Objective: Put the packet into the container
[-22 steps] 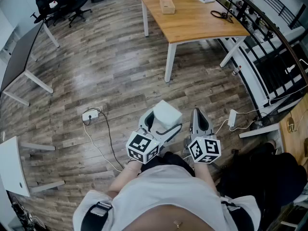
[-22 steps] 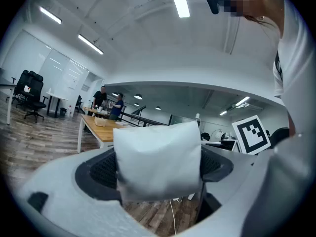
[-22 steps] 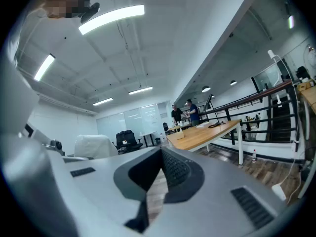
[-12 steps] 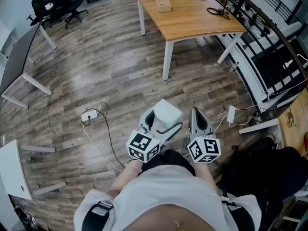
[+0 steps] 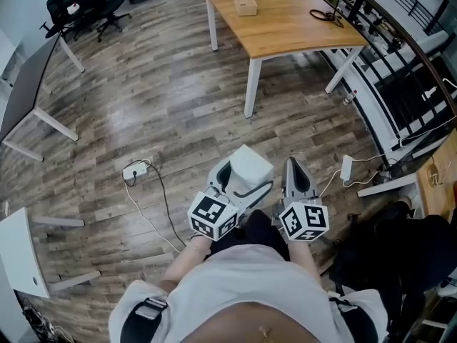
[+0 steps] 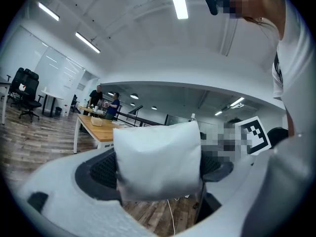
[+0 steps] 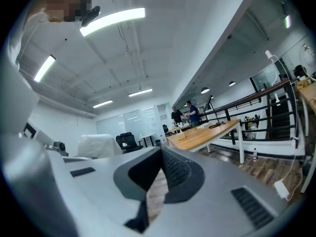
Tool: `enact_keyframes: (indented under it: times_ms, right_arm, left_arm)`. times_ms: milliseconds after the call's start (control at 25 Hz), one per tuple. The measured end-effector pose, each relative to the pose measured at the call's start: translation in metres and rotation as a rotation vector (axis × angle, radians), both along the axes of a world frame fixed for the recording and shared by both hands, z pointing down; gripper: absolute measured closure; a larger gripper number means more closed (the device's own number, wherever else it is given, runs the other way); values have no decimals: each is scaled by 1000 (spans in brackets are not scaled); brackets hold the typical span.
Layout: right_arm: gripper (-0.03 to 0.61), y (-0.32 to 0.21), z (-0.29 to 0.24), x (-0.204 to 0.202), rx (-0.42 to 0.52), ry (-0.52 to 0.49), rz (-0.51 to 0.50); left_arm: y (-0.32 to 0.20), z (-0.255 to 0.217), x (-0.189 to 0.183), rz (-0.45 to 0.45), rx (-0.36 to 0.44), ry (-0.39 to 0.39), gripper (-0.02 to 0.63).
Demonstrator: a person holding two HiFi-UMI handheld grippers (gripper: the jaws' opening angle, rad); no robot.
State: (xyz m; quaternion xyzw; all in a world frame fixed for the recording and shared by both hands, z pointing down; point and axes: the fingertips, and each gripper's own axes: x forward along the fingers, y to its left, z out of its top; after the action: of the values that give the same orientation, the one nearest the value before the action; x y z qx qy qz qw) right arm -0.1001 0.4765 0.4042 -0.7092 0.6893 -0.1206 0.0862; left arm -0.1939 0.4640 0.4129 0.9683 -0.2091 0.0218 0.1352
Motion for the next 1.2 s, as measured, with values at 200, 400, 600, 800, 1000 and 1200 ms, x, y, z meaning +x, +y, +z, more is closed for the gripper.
enact_keyframes:
  times_ms: [200,400,600,800,1000,1200]
  right_arm:
    - [568,-3,-6,-6,12,5,5]
    - [568,-10,-8,-7,20,6,15]
    - [568,-15,-1,-4,1,4,14]
    - [568,-32,1,5,-3,-2,10]
    - [568,-53,4,20,-2,-3,9]
    - [568,-78,10,45,-14,-10,26]
  left_arm:
    - [-1,-6,-8,-1,8,7,130]
    - [-6,-10,-10,5,15,14,130]
    - [-11,-4,-7,1,-2,9,130]
    - [-25,-1,2,-1,-13,9,130]
    - [-46,4,16,-3,-23,6,130]
    - [-75,8,37,-1,-32,3,130]
